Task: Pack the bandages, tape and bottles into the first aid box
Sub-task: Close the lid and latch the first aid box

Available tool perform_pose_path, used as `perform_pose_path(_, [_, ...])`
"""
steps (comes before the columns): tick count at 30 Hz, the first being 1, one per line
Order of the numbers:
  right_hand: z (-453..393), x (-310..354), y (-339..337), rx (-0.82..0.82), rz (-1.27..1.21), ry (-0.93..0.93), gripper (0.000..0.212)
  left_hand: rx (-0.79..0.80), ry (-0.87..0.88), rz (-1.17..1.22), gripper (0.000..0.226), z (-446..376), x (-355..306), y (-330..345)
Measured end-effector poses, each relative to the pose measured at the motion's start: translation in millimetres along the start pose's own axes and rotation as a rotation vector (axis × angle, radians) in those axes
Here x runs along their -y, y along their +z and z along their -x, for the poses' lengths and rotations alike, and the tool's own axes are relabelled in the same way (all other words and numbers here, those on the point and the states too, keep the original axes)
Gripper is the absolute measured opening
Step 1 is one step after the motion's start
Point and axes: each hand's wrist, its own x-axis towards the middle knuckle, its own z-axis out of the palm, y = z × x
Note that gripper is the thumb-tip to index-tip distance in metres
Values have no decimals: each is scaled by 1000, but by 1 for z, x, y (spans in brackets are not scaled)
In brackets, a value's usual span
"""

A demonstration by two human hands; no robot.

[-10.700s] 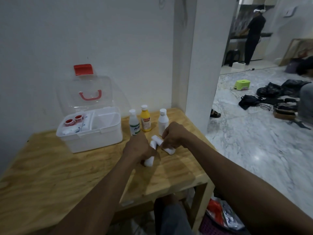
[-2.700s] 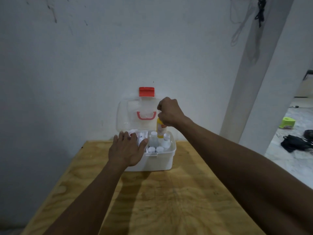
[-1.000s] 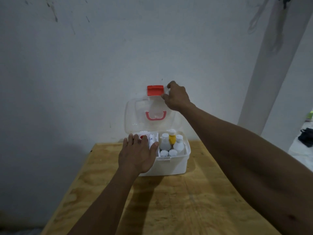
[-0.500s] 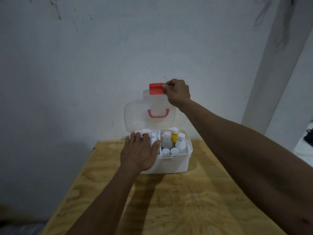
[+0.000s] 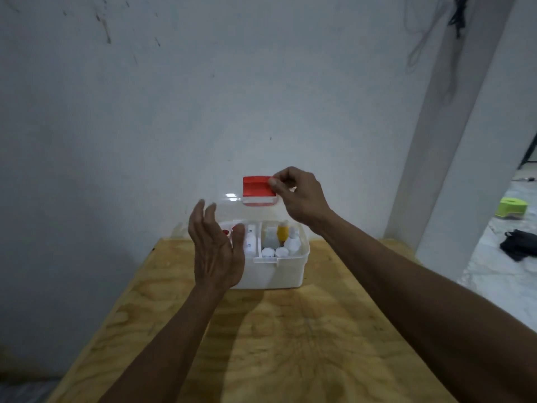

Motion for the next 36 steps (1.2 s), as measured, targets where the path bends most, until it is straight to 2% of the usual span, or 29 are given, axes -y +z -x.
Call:
perform_pose_path(9, [70,-31,7,178,156,-39,14,305,-16,25,71,-3,1,-19])
perform_pose_path(14, [93,-41,10,203,195,-77,19,440,-47,3,68,4,5,-22])
perform_pose_path(18, [101,-40,7,267,272,-94,34,515,-20,-40,88,3,4,-28])
perform_pose_path(22, [98,-39,5,183,281,-98,36,563,27,-105,88,5,10,-28])
perform_pose_path(25, [89,-44,9,205,415,-24,60,608,90,-170,88,5,19,-25])
perform_pose_path(27, [88,-50,14,243,454,31,68,627,103,-169,94,6,20,-24])
perform_pose_path(31, [98,-62,26,201,422,60,70,618,70,-147,107,9,20,-23])
perform_pose_path(36, [100,-65,32,158,401,84,68,625,39,-144,107,10,13,-28])
